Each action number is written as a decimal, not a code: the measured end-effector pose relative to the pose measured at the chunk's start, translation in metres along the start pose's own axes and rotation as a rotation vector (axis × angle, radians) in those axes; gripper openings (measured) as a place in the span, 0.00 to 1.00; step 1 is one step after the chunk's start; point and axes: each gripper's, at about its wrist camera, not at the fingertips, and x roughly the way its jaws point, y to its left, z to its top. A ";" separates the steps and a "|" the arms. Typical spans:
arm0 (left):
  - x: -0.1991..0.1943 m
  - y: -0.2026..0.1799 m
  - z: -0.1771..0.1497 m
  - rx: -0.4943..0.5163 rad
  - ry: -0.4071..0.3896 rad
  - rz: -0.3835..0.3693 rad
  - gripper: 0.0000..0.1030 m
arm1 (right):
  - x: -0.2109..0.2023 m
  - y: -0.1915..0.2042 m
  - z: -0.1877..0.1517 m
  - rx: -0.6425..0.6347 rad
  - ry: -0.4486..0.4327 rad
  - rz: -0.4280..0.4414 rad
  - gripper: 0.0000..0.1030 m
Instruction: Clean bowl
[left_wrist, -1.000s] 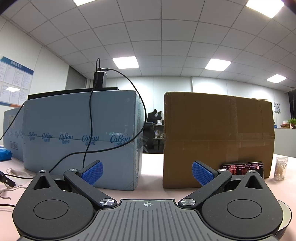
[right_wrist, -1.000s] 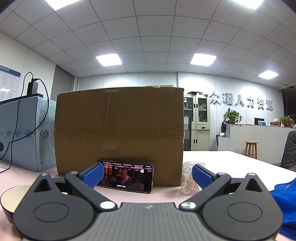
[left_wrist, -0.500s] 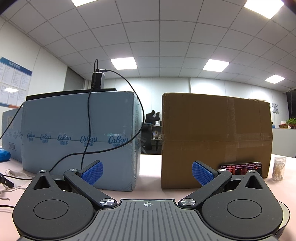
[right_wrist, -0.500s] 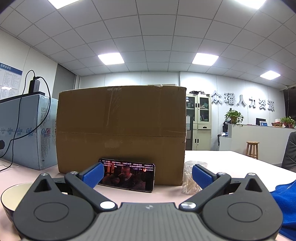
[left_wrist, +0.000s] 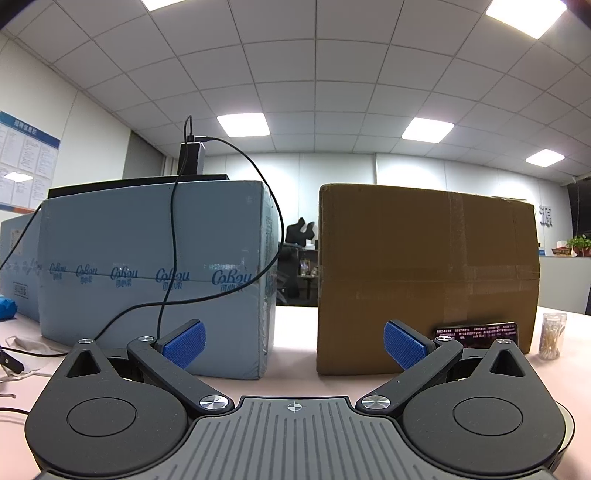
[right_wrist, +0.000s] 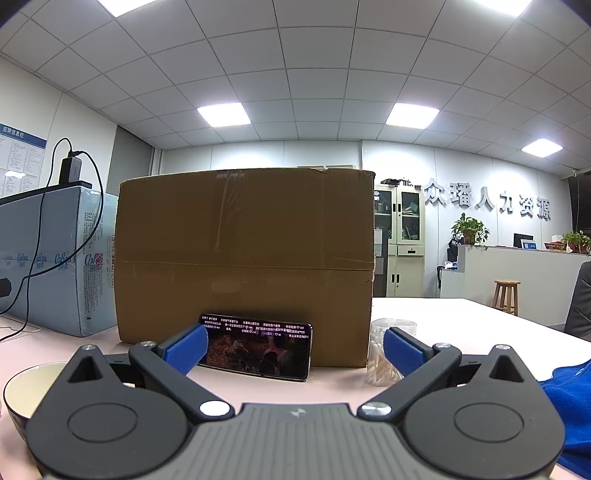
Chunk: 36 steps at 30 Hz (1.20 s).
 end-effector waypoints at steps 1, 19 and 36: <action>0.000 0.000 0.000 0.000 0.000 -0.001 1.00 | 0.000 0.000 0.000 0.000 0.001 0.000 1.00; 0.000 -0.001 0.000 0.002 0.007 -0.013 1.00 | 0.000 -0.001 0.001 0.003 0.009 0.005 1.00; 0.000 -0.001 0.000 0.005 0.011 -0.018 1.00 | 0.002 -0.002 0.002 0.002 0.014 0.008 1.00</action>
